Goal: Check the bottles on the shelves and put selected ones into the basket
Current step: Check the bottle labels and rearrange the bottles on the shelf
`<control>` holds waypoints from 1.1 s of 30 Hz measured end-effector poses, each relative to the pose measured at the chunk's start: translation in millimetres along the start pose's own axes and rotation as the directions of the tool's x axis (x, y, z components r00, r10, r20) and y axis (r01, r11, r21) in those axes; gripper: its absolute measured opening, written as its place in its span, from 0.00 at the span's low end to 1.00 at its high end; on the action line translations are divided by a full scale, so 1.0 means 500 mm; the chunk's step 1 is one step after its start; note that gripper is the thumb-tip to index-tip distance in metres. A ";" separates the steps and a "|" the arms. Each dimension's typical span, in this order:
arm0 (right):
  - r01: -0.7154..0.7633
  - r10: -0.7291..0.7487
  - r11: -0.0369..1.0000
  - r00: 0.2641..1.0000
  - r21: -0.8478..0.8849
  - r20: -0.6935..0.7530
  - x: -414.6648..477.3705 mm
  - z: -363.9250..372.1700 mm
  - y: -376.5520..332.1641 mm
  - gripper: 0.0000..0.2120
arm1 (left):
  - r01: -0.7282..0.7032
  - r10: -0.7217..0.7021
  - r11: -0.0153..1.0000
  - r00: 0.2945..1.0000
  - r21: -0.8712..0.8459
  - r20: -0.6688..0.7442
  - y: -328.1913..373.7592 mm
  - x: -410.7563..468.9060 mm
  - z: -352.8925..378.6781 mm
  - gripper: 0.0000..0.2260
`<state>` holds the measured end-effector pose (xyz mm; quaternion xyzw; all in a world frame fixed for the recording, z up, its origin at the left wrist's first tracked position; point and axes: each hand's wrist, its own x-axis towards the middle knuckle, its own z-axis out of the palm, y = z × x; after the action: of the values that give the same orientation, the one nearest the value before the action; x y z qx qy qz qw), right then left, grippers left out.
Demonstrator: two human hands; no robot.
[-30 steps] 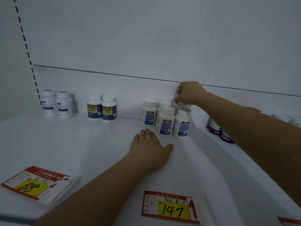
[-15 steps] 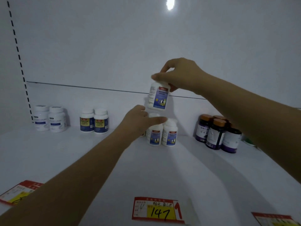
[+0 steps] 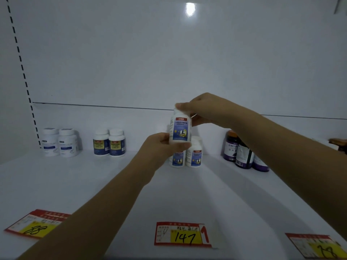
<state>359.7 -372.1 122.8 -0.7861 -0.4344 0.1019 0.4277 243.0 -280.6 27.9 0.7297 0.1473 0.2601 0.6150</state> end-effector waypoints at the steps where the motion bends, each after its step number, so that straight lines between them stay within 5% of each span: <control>1: -0.009 0.009 1.000 1.000 0.002 0.003 -0.003 0.000 0.005 0.20 | 0.011 -0.011 1.000 1.000 0.000 0.006 -0.001 0.000 0.003 0.15; 9: -0.032 0.032 0.999 0.999 0.014 -0.002 -0.013 -0.002 0.034 0.22 | 0.037 -0.038 0.999 0.998 0.017 0.045 -0.012 0.001 0.017 0.11; 18: 0.228 -0.213 0.970 0.963 0.078 -0.164 -0.032 0.017 0.030 0.18 | -0.146 0.145 0.988 0.989 -0.045 -0.037 -0.019 0.007 0.002 0.20; 23: 0.213 -0.198 0.972 0.970 0.102 -0.143 -0.033 0.015 0.036 0.17 | -0.131 0.131 0.991 0.991 0.011 0.021 -0.017 0.002 0.001 0.19; 29: 0.206 -0.223 0.907 0.975 0.367 0.005 -0.039 0.008 0.044 0.10 | -0.170 0.169 0.978 0.985 0.119 0.023 -0.014 -0.005 -0.004 0.18; 33: 0.193 -0.193 0.968 0.981 0.161 -0.013 -0.043 0.009 0.032 0.16 | -0.215 0.242 0.948 0.966 0.234 -0.093 -0.016 -0.008 0.012 0.20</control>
<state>353.8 -390.0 103.5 -0.7026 -0.4996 0.0958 0.4975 244.0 -286.0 18.5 0.7889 0.1265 0.3553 0.4852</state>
